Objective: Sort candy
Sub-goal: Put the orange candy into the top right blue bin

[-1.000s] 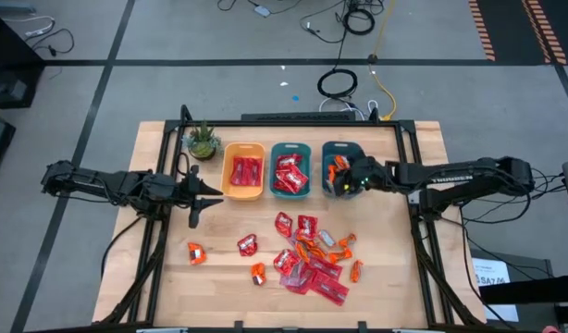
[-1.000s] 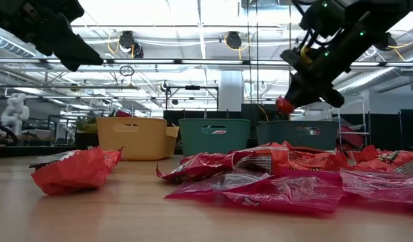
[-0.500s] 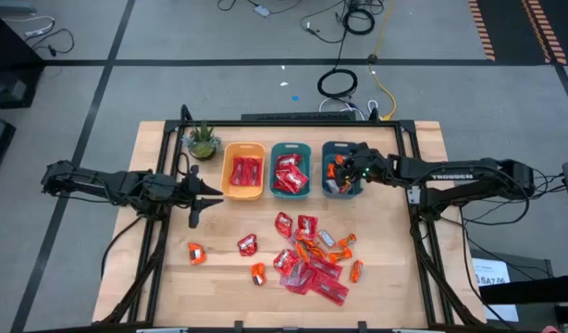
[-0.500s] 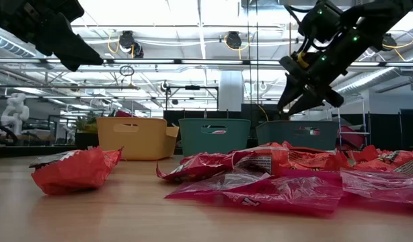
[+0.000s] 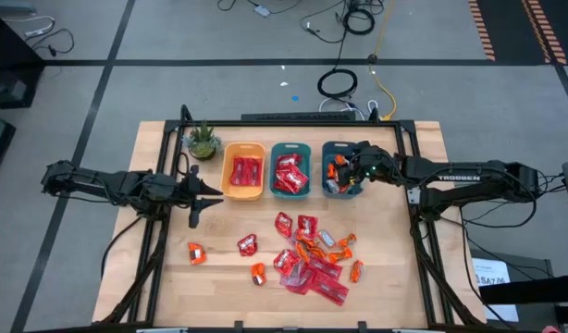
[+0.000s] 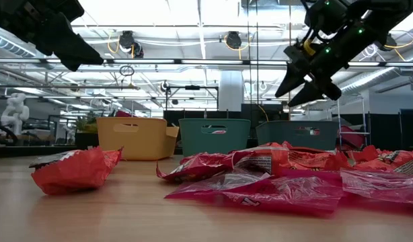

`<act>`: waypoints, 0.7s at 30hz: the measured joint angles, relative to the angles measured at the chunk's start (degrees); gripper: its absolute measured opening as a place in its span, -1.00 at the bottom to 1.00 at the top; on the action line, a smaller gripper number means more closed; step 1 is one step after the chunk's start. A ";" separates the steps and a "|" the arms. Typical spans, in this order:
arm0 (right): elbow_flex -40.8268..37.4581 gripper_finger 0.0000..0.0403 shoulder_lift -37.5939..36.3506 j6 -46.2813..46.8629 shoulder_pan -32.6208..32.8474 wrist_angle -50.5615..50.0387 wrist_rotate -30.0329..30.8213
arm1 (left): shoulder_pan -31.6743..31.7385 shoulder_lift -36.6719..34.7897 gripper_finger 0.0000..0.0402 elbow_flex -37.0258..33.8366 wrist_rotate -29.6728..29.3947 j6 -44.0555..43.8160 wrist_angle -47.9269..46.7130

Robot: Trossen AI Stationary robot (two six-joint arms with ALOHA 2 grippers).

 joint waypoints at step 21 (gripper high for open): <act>0.07 -0.01 -16.18 15.02 14.45 -22.50 -0.65 | -0.01 0.01 -0.48 0.00 0.00 -0.01 -0.02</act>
